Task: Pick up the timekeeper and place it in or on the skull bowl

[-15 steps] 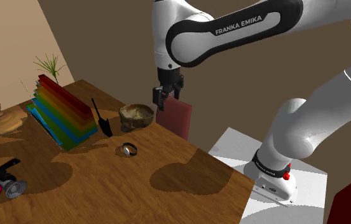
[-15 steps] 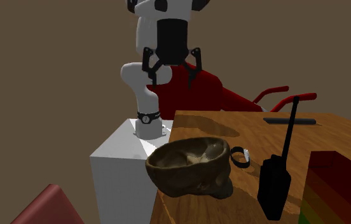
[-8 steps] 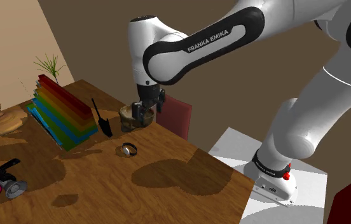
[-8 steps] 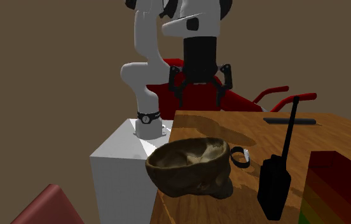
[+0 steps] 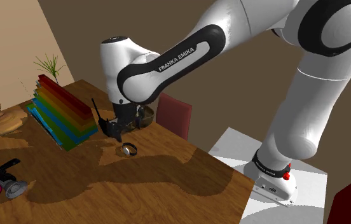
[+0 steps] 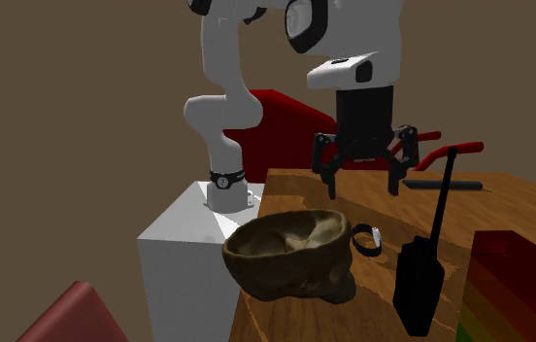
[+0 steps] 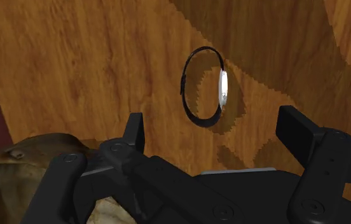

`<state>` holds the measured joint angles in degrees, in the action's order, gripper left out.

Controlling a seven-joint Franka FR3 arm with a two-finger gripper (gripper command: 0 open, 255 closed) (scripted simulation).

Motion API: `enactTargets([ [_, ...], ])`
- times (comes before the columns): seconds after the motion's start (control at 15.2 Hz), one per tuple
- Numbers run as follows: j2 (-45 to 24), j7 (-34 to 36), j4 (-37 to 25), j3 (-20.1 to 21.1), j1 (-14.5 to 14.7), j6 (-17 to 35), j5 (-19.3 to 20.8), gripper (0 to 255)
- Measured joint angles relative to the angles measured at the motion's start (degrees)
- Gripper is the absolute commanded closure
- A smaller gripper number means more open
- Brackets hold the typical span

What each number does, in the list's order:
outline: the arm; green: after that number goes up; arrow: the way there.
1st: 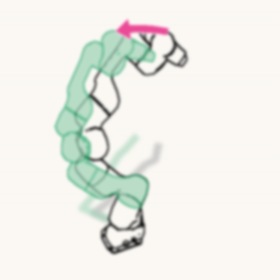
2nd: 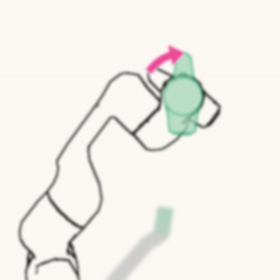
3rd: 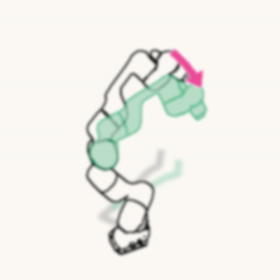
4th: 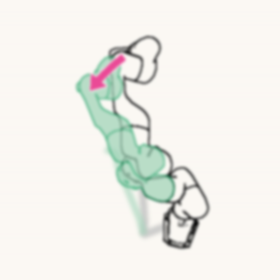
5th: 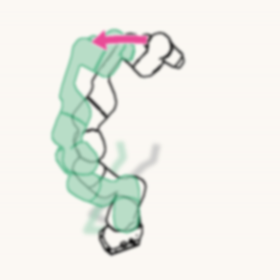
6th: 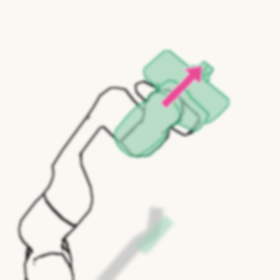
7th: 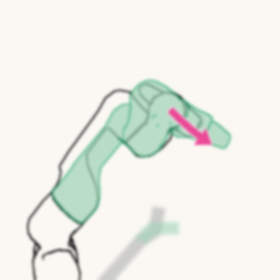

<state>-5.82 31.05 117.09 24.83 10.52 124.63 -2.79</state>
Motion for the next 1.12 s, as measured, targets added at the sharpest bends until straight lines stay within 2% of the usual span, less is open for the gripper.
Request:
enactTargets([
  [0.13,-3.4,1.7,-2.3,0.3,0.9,1.1,1.2,0],
  [0.4,-5.9,2.8,-2.4,0.3,1.6,3.4,2.3,0],
  [0.66,-7.3,3.2,-1.5,0.1,1.8,5.6,2.9,0],
  [0.99,-7.5,3.3,-1.4,0.1,1.9,5.9,3.1,0],
  [1.06,-7.5,3.3,-1.4,0.1,1.9,6.0,3.1,255],
  [1.12,-7.5,3.3,-1.4,0.1,1.9,6.0,3.1,255],
])
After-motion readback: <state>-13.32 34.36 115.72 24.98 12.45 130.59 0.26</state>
